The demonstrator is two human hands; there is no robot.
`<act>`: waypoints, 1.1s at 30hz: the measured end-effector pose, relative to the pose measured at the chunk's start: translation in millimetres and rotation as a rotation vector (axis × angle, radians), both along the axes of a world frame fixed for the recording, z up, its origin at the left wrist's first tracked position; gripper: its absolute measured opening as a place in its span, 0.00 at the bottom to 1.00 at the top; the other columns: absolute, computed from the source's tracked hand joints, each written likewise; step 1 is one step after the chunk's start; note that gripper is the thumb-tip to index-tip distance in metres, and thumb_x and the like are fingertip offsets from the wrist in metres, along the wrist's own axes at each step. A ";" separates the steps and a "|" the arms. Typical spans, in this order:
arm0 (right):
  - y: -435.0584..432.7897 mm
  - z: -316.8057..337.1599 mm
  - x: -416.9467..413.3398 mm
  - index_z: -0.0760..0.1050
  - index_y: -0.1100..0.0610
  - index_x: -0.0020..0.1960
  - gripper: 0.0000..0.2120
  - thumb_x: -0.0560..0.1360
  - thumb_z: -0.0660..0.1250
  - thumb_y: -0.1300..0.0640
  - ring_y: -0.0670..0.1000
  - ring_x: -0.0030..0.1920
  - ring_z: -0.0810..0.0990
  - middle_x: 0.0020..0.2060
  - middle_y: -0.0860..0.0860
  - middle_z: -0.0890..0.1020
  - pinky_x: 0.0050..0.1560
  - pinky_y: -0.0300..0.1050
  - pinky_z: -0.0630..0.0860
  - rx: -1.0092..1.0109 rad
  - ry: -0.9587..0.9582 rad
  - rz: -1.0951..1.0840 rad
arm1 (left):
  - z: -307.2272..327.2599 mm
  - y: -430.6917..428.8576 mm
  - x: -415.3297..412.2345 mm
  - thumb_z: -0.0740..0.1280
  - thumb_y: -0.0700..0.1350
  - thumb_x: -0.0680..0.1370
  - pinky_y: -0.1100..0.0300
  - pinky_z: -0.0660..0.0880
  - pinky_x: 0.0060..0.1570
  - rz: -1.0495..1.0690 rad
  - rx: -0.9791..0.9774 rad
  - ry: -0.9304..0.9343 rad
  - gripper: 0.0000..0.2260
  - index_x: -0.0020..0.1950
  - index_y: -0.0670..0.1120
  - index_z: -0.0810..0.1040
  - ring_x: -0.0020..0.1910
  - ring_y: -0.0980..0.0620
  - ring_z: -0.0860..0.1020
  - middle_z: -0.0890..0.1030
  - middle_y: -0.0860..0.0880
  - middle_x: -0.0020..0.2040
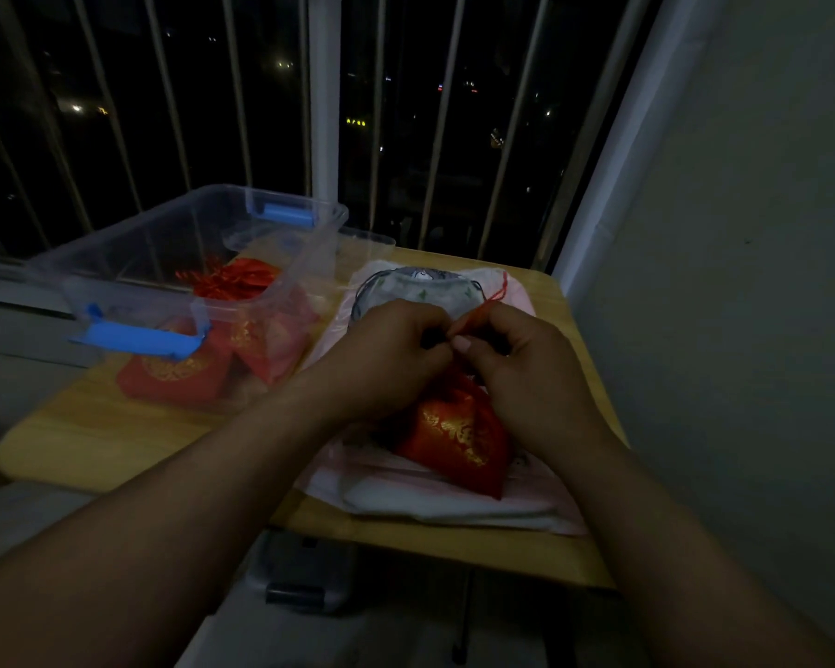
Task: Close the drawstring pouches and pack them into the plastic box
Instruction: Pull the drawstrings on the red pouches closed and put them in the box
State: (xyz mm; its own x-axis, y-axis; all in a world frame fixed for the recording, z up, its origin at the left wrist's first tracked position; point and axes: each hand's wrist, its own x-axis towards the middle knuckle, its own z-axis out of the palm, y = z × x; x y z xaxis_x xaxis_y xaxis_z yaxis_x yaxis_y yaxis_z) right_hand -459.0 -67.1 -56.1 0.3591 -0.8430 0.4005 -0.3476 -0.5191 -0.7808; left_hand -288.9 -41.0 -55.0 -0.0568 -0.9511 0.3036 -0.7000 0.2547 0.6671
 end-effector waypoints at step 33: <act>-10.7 -2.6 -3.6 0.80 0.57 0.50 0.07 0.84 0.63 0.60 0.48 0.38 0.83 0.40 0.52 0.85 0.38 0.44 0.79 0.485 -0.454 -0.016 | 11.8 10.7 11.7 0.61 0.47 0.86 0.62 0.69 0.23 -0.167 0.312 0.402 0.09 0.52 0.43 0.75 0.24 0.55 0.74 0.81 0.42 0.36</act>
State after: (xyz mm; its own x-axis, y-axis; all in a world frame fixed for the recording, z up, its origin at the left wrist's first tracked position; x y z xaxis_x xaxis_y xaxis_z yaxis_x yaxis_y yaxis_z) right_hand -462.6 -77.8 -58.6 0.2303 -0.9696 0.0830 0.0664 -0.0694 -0.9954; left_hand -277.1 -30.4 -43.3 -0.1527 -0.9876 0.0368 -0.3408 0.0876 0.9360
